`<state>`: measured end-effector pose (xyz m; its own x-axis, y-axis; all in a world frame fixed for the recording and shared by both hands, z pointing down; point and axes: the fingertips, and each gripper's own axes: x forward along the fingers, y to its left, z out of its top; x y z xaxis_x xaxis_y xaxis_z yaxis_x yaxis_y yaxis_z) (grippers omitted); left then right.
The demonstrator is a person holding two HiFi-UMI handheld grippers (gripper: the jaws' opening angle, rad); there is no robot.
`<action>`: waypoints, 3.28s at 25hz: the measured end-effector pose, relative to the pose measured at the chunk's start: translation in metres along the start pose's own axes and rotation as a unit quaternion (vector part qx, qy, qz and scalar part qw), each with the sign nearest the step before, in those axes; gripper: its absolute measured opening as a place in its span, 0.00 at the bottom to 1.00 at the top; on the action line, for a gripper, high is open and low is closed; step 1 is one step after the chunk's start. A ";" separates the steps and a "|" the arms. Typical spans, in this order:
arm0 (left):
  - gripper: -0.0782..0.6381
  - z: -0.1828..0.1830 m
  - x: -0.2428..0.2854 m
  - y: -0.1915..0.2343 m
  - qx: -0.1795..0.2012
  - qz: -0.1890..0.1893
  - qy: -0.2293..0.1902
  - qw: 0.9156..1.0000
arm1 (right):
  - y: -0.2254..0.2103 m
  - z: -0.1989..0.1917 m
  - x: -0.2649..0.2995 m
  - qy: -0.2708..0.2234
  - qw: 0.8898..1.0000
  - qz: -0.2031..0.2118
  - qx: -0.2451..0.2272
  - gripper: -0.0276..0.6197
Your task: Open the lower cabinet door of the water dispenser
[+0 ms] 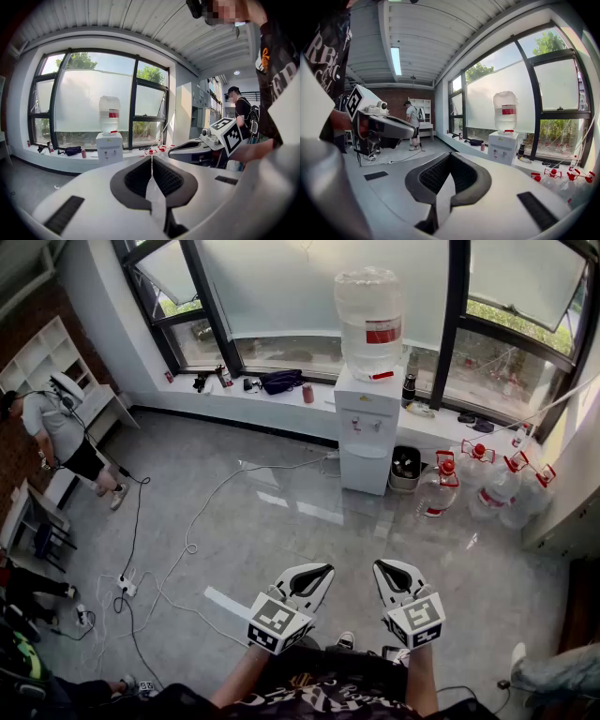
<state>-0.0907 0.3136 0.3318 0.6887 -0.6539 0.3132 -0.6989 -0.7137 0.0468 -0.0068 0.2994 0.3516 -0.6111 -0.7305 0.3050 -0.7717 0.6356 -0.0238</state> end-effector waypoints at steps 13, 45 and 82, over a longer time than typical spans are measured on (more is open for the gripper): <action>0.14 0.001 -0.017 -0.012 0.005 -0.003 -0.019 1.000 | 0.022 0.012 -0.007 -0.029 1.000 0.002 0.011 0.06; 0.14 0.018 0.154 0.178 -0.015 -0.038 0.018 0.999 | -0.133 0.026 0.182 0.019 0.997 -0.031 0.073 0.06; 0.14 0.016 0.487 0.320 0.004 -0.076 0.085 0.993 | -0.483 -0.092 0.401 0.120 0.986 -0.075 0.087 0.18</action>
<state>0.0245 -0.2376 0.4842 0.7434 -0.4861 0.4594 -0.5866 -0.8039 0.0986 0.1376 -0.2777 0.5732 -0.4443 -0.7194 0.5340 -0.8818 0.4566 -0.1186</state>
